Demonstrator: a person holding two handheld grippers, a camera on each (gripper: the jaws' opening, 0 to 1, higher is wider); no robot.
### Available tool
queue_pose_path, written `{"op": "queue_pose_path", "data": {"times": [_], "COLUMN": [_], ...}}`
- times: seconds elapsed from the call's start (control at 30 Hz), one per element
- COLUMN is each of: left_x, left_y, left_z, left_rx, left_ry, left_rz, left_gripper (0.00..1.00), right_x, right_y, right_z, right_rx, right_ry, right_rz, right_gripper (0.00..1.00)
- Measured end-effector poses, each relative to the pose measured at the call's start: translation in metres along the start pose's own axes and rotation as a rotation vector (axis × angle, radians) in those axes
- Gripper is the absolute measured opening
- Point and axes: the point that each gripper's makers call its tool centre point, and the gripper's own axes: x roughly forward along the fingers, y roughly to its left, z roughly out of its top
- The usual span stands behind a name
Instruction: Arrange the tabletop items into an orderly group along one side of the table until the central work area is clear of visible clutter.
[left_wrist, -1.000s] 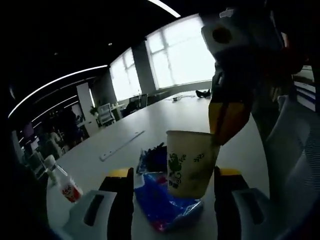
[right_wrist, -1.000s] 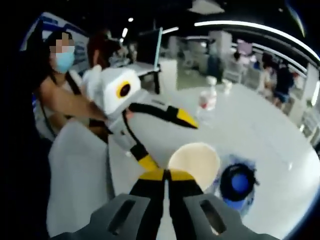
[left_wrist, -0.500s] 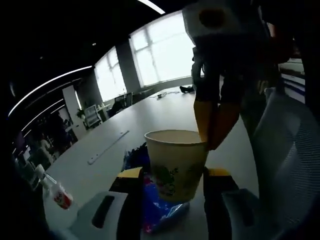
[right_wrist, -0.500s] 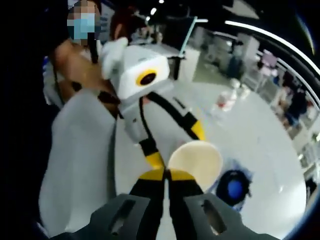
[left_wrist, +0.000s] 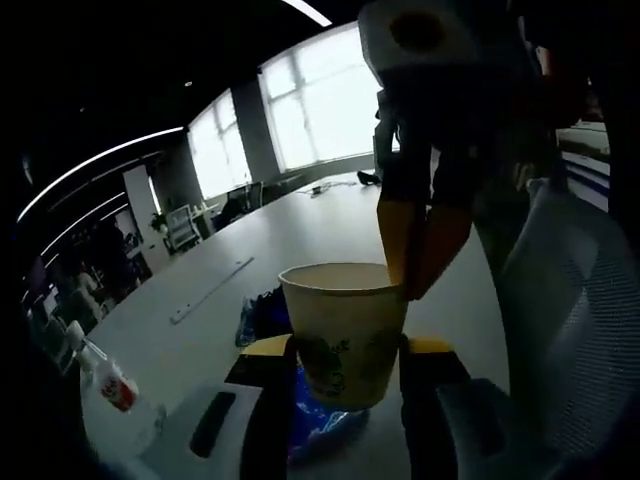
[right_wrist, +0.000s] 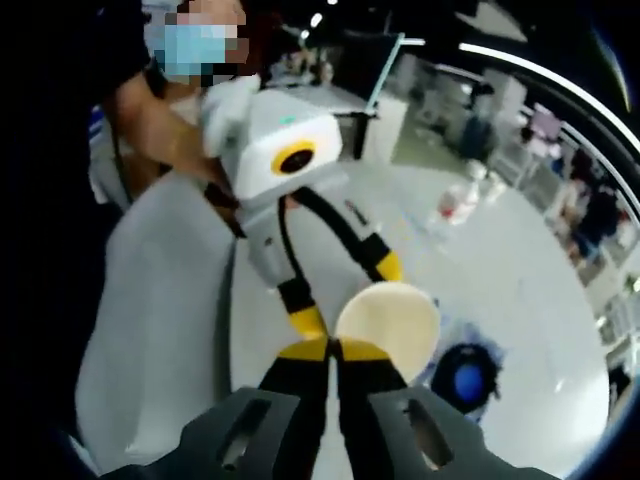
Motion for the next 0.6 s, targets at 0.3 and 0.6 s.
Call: {"op": "queue_pose_path", "data": {"times": [0.3,0.6], "left_x": [-0.006,-0.013], "left_y": [0.005,0.018], "left_z": [0.006,0.010], "left_rx": [-0.058,-0.132], "left_ry": [-0.051,-0.106], "left_rz": [0.031,0.083], "left_gripper": [0.37,0.37], "right_x": [-0.006,-0.029], "right_y": [-0.008,-0.054], "right_z": [0.011,0.032], "right_rx": [0.118,0.405], "right_ry": [-0.096,-0.378], "right_rz": [-0.041,-0.220], "right_gripper": [0.02,0.45]}}
